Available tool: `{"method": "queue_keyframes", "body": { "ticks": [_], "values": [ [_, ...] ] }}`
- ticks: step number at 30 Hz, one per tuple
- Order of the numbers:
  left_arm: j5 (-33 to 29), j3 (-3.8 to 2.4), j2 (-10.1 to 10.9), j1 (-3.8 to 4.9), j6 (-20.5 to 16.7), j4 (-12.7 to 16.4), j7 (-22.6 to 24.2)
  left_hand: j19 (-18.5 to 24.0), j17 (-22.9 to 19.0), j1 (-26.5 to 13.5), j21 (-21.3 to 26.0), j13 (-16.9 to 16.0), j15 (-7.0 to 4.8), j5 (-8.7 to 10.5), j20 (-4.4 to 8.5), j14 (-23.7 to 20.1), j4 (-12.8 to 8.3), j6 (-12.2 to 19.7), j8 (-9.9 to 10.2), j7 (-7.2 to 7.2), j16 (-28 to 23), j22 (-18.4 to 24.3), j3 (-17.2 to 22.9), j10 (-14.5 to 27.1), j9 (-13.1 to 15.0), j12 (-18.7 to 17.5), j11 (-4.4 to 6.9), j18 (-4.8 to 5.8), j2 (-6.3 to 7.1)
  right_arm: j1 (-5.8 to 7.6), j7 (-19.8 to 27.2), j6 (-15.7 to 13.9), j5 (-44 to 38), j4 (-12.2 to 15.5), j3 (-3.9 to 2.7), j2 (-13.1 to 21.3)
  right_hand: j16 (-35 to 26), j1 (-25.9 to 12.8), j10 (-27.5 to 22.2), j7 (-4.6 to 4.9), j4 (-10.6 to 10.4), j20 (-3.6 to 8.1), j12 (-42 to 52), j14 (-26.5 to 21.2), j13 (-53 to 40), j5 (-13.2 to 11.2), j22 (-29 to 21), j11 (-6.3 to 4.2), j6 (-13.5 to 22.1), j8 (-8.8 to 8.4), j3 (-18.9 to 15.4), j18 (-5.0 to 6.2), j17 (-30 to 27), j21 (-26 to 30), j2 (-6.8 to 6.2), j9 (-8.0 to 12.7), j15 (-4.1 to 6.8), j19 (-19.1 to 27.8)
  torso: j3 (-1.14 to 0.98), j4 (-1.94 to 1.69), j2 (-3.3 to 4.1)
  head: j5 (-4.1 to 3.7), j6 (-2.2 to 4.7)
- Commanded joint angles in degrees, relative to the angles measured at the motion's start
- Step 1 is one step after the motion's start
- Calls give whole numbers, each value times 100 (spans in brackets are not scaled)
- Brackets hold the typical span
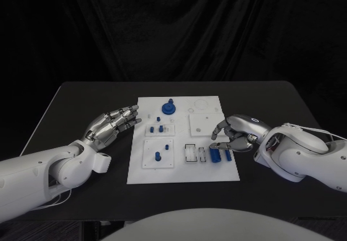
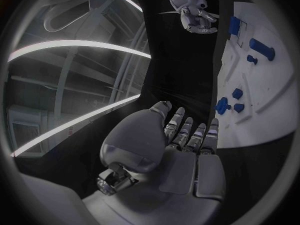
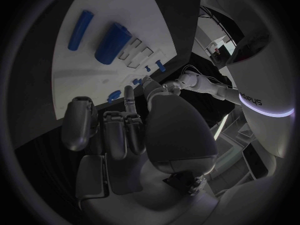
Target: Assemble the parts on the task board
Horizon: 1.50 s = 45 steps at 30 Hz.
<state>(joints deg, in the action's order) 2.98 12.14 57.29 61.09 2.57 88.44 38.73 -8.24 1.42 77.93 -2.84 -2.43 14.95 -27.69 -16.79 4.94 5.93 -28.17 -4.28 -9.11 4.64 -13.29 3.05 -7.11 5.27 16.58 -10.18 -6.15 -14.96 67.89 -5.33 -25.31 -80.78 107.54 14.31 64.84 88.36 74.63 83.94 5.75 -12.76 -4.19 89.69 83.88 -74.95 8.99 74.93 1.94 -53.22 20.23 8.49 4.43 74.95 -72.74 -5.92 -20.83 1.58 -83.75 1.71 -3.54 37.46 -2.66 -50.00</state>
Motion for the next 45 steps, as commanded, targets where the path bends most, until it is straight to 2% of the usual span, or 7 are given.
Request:
{"method": "queue_keyframes", "body": {
  "ticks": [1,5,7,13,23,25,45],
  "values": [
    [-5,-3,-14,-7,8,2,250,-48,8,-23,-9,-6,-17,-26,-4,41,1,-32,-23,-24,39,-6,40,-34,6,33,-16,63,19,-45,-1036,144,-439,26,-3,-6,110,-269,606,-41,-248,32,31,542,-1505,1,1130,-62,28,145,-113,-152,1301,-350,-31,-106,72,-186,-2,-7,5,-2,0],
    [-5,-3,-26,-7,23,-11,251,-64,11,-25,-14,-7,-15,-32,-5,55,2,-36,-25,-28,52,-23,54,-41,6,42,-19,62,21,-84,-1533,256,-825,64,-3,-28,164,-557,606,-125,-379,118,31,612,-1505,12,1217,-147,76,602,-196,-220,1505,-711,-53,-483,157,-322,-5,-3,8,19,0],
    [-5,-3,-32,-7,34,-19,247,-72,11,-26,-17,-7,-16,-34,-5,57,2,-38,-25,-29,54,-31,59,-43,6,45,-21,62,22,-95,-1735,327,-972,83,-3,-40,164,-864,606,-219,-396,198,31,612,-1505,0,1280,-236,347,1303,-187,-273,1505,-963,-97,-1170,259,-410,-7,0,6,23,0],
    [-4,-3,-46,-8,58,-34,239,-78,12,-27,-20,-7,-15,-37,-5,63,3,-36,-25,-30,59,-36,67,-45,5,45,-23,61,23,-120,-2248,585,-1334,120,-3,-94,164,-1498,606,-308,-401,276,31,612,-1505,124,1353,-308,537,1779,-149,-325,1505,-1228,-22,-1727,314,-494,-9,-3,2,20,0],
    [-4,-3,-81,-15,104,-82,222,-85,13,-28,-23,-6,-14,-42,-6,68,3,-27,-23,-31,64,-39,82,-44,3,41,-27,61,23,-160,-2701,842,-1697,168,-4,-200,164,-1811,606,-380,-409,331,31,612,-1505,267,1347,-382,505,2031,-107,-321,1505,-1220,-27,-2067,375,-494,-4,8,8,33,0],
    [-4,-3,-88,-23,116,-94,218,-84,12,-28,-22,-5,-14,-42,-6,67,3,-25,-22,-31,63,-35,85,-43,2,40,-28,62,23,-176,-2784,864,-1719,172,-4,-238,164,-2221,606,-414,-415,350,31,612,-1505,352,1351,-410,438,2060,-131,-325,1505,-1235,95,-2161,401,-497,0,6,3,34,0],
    [-4,-3,-76,-100,137,-124,179,-84,11,-31,-22,-4,-14,-43,-6,65,5,-13,-19,-35,63,-31,98,-38,-1,33,-33,63,23,-227,-3013,1358,-1604,29,-5,-455,164,-2654,606,-438,-401,384,31,612,-1505,597,1292,-441,197,1632,-191,-283,1505,-1060,396,-2159,430,-451,-2,0,-7,70,0]
  ]
}}
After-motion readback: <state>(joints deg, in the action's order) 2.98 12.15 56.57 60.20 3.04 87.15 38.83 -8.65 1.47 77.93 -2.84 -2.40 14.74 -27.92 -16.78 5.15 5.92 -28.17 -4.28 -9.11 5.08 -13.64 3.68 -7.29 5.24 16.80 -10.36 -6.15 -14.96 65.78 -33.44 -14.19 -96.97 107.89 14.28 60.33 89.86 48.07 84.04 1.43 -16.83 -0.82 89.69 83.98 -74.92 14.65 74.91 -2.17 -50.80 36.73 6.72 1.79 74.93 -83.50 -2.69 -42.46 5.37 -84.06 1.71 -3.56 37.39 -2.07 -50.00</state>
